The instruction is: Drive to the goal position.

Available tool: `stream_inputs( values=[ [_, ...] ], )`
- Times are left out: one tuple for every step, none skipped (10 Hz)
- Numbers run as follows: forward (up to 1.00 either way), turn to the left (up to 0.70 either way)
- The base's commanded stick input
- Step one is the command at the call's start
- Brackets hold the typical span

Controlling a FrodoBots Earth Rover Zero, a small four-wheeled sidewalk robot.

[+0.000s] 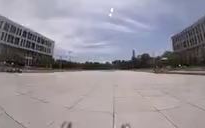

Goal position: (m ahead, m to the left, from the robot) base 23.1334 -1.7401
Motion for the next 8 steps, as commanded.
stream_inputs(
  values=[
    [0.70,0.00],
    [0.70,0.00],
    [0.70,0.00],
    [0.70,-0.06],
    [0.70,-0.23],
    [0.70,-0.34],
    [0.70,-0.34],
    [0.70,-0.20]
  ],
)
